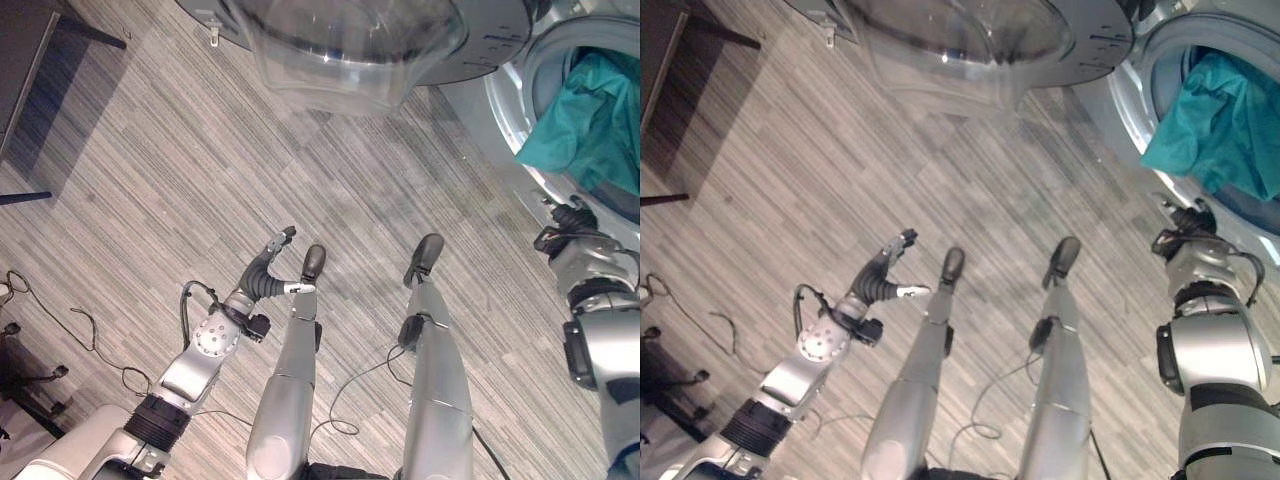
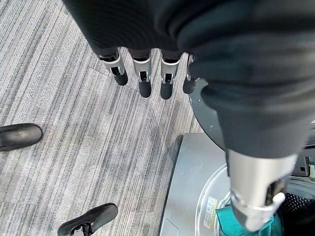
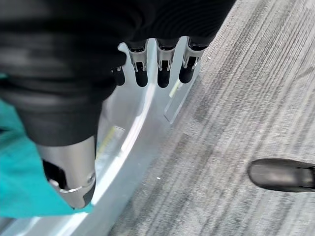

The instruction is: Grab the laundry basket,head to the washer,open it,put in the laundry and shut it.

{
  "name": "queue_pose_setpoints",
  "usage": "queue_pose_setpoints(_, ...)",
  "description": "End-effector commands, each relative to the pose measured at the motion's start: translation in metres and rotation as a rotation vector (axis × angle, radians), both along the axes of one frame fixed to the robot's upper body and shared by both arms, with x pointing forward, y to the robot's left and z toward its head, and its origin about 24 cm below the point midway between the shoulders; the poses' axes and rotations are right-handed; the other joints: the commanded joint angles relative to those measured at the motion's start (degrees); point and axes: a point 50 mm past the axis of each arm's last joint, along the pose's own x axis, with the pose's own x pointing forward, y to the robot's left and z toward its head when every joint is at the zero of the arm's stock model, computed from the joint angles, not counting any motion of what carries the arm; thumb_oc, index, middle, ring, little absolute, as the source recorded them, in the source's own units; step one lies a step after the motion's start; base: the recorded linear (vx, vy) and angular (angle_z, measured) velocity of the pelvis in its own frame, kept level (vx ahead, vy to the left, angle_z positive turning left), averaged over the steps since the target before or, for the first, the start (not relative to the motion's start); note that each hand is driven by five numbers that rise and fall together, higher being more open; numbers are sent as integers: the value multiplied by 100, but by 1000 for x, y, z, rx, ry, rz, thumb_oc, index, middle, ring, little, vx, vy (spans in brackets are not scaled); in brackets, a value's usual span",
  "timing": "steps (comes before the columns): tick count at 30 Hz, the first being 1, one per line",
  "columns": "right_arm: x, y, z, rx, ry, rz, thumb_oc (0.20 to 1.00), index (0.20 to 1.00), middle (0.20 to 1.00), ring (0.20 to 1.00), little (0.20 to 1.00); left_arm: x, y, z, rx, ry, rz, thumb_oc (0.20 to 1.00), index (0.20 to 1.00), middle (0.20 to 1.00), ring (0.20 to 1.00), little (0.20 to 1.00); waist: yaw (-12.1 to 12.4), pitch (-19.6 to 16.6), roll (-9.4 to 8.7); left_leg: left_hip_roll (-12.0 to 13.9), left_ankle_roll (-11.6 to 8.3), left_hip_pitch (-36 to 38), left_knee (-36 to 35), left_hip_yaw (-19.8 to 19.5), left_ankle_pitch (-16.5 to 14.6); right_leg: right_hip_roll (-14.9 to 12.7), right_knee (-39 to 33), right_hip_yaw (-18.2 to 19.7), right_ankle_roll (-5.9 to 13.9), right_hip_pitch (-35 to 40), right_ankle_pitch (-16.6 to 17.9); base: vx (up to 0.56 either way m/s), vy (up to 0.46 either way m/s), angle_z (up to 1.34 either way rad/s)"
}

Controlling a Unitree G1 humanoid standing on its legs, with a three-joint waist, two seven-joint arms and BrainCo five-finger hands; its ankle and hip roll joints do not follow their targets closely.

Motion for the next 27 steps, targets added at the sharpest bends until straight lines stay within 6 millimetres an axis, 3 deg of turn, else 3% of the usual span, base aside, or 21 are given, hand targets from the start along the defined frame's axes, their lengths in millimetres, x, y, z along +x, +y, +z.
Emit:
queue_pose_setpoints(1, -10, -21, 17, -24, -74, -80, 1000, 1000, 1000, 1000, 1000, -13, -11, 12, -61, -75, -65, 1000, 1000, 1000, 1000, 1000, -58, -147, 375, -128, 388, 327, -141, 328, -274, 134, 111, 315, 409, -76, -895, 0, 0, 0)
queue_pose_setpoints(6, -2, -14, 35, 28, -166, -81, 1000, 1000, 1000, 1000, 1000, -12, -20, 17, -87, -93, -94, 1000, 1000, 1000, 1000, 1000, 39, -152, 491, -107, 372, 310, -323, 265, -161, 126, 190, 269, 412, -196, -967, 24, -14, 2)
queue_pose_setpoints(9, 4, -8, 44, 72, -226, -73, 1000, 1000, 1000, 1000, 1000, -11, -27, 18, -101, -94, -114, 1000, 1000, 1000, 1000, 1000, 143, -209, 596, -74, 371, 381, -419, 185, -211, 150, 279, 300, 445, -191, -1186, 56, -30, 4)
queue_pose_setpoints(10, 5, -7, 45, 97, -248, -77, 1000, 1000, 1000, 1000, 1000, -12, -29, 18, -104, -94, -125, 1000, 1000, 1000, 1000, 1000, 157, -180, 617, -98, 356, 334, -432, 186, -98, 116, 272, 229, 407, -232, -1066, 30, -21, 6)
queue_pose_setpoints(11, 7, -4, 48, 119, -270, -71, 1000, 1000, 1000, 1000, 1000, -12, -31, 19, -106, -94, -130, 1000, 1000, 1000, 1000, 1000, 197, -236, 653, -76, 358, 397, -470, 149, -176, 152, 296, 276, 442, -194, -1222, -35, -25, 3)
queue_pose_setpoints(14, 13, 3, 60, 224, -379, -78, 1000, 1000, 1000, 1000, 1000, -12, -36, 21, -109, -104, -153, 1000, 1000, 1000, 1000, 1000, 297, -238, 722, -84, 332, 380, -551, 114, -41, 120, 357, 168, 397, -255, -1155, 47, -17, 6)
queue_pose_setpoints(19, 15, 5, 72, 268, -443, -88, 1000, 1000, 1000, 1000, 1000, -12, -39, 20, -119, -98, -163, 1000, 1000, 1000, 1000, 1000, 365, -299, 745, -55, 309, 436, -608, 63, -105, 162, 427, 194, 427, -222, -1363, 31, -23, 6)
queue_pose_setpoints(23, 9, -6, 96, 274, -532, -139, 1000, 1000, 1000, 1000, 1000, -12, -38, 23, -108, -112, -158, 1000, 1000, 1000, 1000, 1000, 373, -305, 734, -56, 271, 452, -672, 30, -76, 168, 453, 178, 418, -230, -1422, 5, -3, 1)
queue_pose_setpoints(26, 7, -9, 102, 259, -551, -146, 1000, 1000, 1000, 1000, 1000, -12, -36, 23, -107, -118, -144, 1000, 1000, 1000, 1000, 1000, 359, -291, 704, -54, 269, 455, -697, 22, -74, 173, 465, 173, 412, -231, -1425, 0, 0, 0)
queue_pose_setpoints(27, 6, -10, 104, 245, -558, -145, 937, 937, 937, 937, 937, -11, -34, 24, -108, -121, -132, 1000, 1000, 1000, 1000, 1000, 336, -282, 668, -63, 267, 449, -710, 19, -54, 177, 431, 167, 411, -225, -1389, 0, 0, 0)
